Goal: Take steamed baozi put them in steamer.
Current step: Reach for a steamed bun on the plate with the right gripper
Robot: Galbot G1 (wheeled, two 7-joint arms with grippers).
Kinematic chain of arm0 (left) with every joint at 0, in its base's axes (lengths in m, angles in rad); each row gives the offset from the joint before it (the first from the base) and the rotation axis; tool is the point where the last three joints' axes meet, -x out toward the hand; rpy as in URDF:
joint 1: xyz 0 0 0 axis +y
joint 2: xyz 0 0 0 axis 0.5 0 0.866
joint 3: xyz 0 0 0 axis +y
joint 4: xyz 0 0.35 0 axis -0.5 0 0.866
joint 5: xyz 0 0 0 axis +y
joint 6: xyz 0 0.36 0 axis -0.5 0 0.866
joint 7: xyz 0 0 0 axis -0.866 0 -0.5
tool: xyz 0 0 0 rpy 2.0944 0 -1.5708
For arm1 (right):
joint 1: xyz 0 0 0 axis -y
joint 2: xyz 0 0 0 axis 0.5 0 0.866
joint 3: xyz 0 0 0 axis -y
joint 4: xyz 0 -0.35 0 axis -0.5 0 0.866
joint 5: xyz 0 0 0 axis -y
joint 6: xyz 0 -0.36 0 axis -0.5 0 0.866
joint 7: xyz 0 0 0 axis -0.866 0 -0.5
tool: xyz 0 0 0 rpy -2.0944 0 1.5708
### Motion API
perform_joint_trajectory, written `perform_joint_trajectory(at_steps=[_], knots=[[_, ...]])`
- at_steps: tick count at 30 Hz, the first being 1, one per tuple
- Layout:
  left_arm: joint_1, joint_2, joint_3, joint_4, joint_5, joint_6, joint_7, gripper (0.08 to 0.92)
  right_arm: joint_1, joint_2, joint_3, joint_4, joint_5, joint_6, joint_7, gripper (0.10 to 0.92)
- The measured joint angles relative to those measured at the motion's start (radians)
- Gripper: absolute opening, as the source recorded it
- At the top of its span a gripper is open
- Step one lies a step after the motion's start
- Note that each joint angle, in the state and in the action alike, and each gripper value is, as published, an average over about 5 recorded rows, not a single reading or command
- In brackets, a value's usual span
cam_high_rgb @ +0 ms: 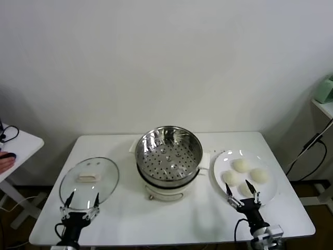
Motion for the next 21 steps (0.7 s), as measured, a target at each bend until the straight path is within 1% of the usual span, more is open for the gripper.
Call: perform_joint_trajectory(at_steps=[4,10,15,21], knots=[[-0.003,0.003,0.004,-0.003,0.000,0.001,0.000,0.823,0.032,-0.060,0.003,-0.010,0.010,-0.037,-0.009,0.823],[-0.014,0.006,0.010,-0.016,-0.002,0.009,-0.002,0.823,0.113,-0.235,-0.003,-0.061,0.030,-0.101,-0.071,0.823],[-0.030,0.005,0.015,-0.011,0.012,0.014,-0.009,0.823,0.189,-0.407,-0.026,-0.137,0.026,-0.120,-0.181,0.823],[-0.039,0.009,0.018,0.000,0.027,0.011,-0.011,0.823,0.348,-0.600,-0.119,-0.264,-0.014,-0.112,-0.372,0.823]])
